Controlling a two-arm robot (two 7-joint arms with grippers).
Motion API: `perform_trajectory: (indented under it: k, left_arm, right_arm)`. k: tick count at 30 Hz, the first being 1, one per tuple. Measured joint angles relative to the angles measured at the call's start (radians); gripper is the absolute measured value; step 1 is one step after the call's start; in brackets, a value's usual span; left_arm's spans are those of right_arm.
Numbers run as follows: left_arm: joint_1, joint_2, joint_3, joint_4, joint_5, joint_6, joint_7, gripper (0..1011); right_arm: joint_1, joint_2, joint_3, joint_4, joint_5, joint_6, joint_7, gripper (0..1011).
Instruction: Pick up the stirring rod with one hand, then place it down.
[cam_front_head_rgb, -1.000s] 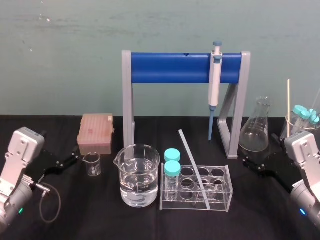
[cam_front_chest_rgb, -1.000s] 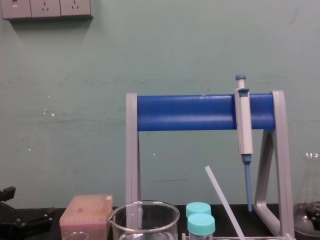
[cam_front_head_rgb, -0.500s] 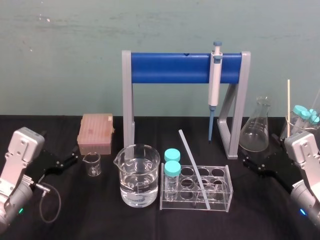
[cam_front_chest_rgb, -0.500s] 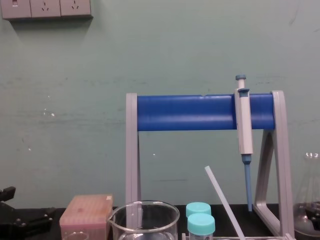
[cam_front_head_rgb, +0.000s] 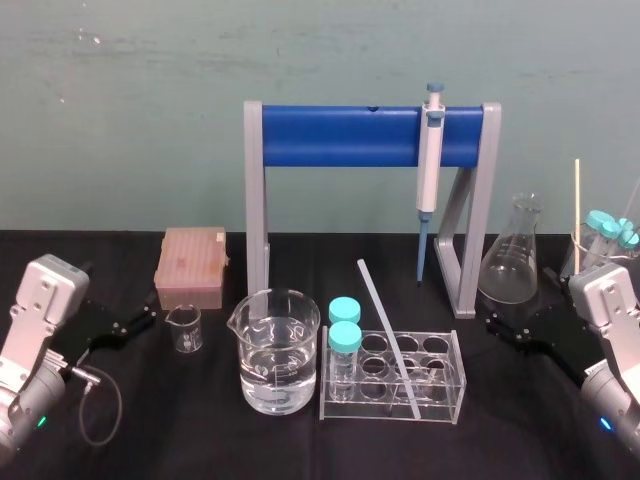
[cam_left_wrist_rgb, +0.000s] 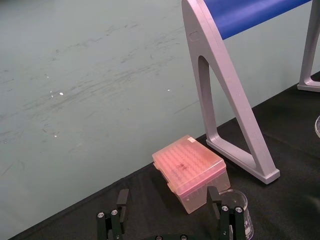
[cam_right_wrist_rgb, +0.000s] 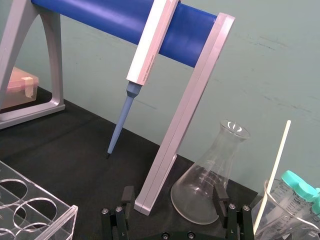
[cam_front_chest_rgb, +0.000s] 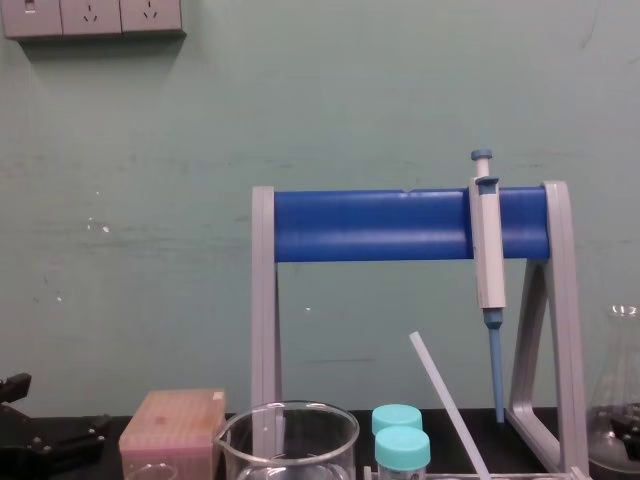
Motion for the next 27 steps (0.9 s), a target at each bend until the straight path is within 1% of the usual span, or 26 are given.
perform_trajectory:
  k: [21, 22, 23, 24, 25, 27]
  left_arm:
    - [0.0, 0.0, 0.0, 0.0, 0.0, 0.0, 0.0, 1000]
    - [0.0, 0.0, 0.0, 0.0, 0.0, 0.0, 0.0, 1000]
    - [0.0, 0.0, 0.0, 0.0, 0.0, 0.0, 0.0, 1000]
    - [0.0, 0.0, 0.0, 0.0, 0.0, 0.0, 0.0, 1000]
    - [0.0, 0.0, 0.0, 0.0, 0.0, 0.0, 0.0, 1000]
    - [0.0, 0.0, 0.0, 0.0, 0.0, 0.0, 0.0, 1000]
  right_arm:
    - [0.0, 0.0, 0.003, 0.0, 0.001, 0.001, 0.003, 1003]
    - [-0.001, 0.0, 0.012, -0.003, 0.009, 0.002, 0.015, 1003]
    - [-0.001, 0.0, 0.012, -0.003, 0.009, 0.002, 0.015, 1003]
    - [-0.004, 0.0, 0.022, -0.012, 0.032, 0.006, 0.04, 1003]
    - [-0.004, 0.0, 0.022, -0.012, 0.032, 0.006, 0.04, 1003]
    - [-0.009, 0.006, 0.047, -0.043, 0.105, 0.023, 0.114, 1003]
